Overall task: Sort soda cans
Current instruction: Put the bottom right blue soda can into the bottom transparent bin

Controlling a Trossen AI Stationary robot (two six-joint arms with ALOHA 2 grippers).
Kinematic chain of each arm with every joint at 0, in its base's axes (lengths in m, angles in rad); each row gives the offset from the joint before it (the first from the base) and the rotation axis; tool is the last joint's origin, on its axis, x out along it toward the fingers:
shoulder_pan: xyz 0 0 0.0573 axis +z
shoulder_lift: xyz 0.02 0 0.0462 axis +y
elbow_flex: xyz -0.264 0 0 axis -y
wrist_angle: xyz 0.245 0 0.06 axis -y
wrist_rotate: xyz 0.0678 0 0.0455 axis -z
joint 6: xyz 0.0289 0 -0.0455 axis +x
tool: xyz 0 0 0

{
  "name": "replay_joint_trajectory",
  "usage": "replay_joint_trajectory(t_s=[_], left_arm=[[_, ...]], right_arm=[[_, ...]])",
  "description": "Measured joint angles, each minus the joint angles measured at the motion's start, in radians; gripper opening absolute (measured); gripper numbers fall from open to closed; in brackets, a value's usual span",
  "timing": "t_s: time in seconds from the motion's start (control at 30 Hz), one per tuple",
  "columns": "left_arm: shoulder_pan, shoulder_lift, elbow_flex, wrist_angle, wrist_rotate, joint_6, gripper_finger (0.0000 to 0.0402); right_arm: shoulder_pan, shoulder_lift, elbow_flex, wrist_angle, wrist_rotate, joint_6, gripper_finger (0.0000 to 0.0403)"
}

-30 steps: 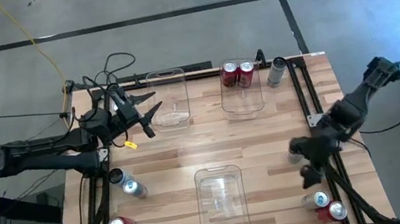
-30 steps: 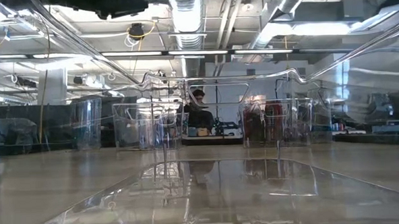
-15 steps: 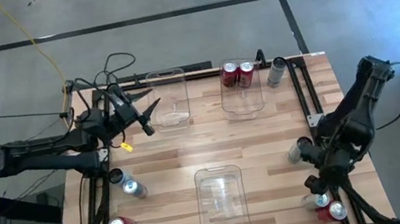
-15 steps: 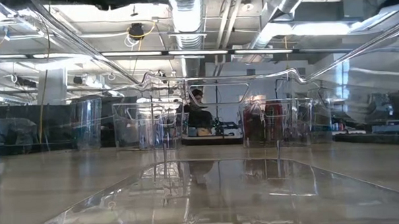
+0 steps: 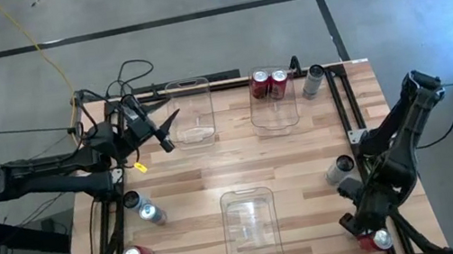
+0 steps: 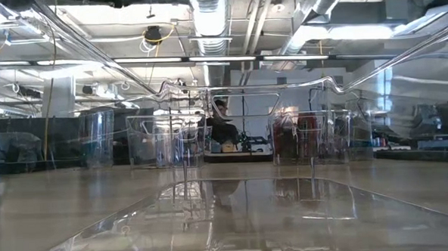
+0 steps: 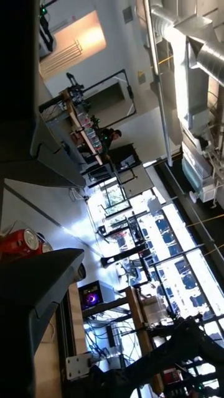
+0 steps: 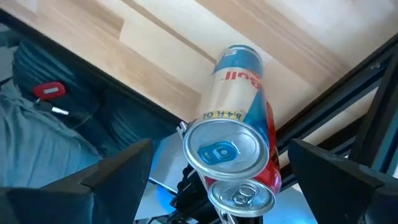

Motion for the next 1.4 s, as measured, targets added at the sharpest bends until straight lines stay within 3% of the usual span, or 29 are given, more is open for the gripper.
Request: replay_joint_trajectory(t_s=[0.57, 0.73, 1.07, 1.4], left_arm=[[0.000, 0.000, 0.000, 0.030, 0.000, 0.001, 0.0164], [0.000, 0.000, 0.000, 0.034, 0.000, 0.008, 0.0164], [0.000, 0.000, 0.000, 0.061, 0.000, 0.006, 0.0164], [0.000, 0.000, 0.000, 0.060, 0.000, -0.019, 0.0164]], right_arm=[[0.000, 0.110, 0.000, 0.020, -0.040, -0.025, 0.0387], [0.000, 0.143, 0.000, 0.020, -0.043, -0.073, 0.0349], [-0.043, 0.139, 0.000, -0.003, -0.054, -0.137, 0.0228], [-0.164, 0.138, 0.062, -0.007, -0.046, -0.352, 0.0236]])
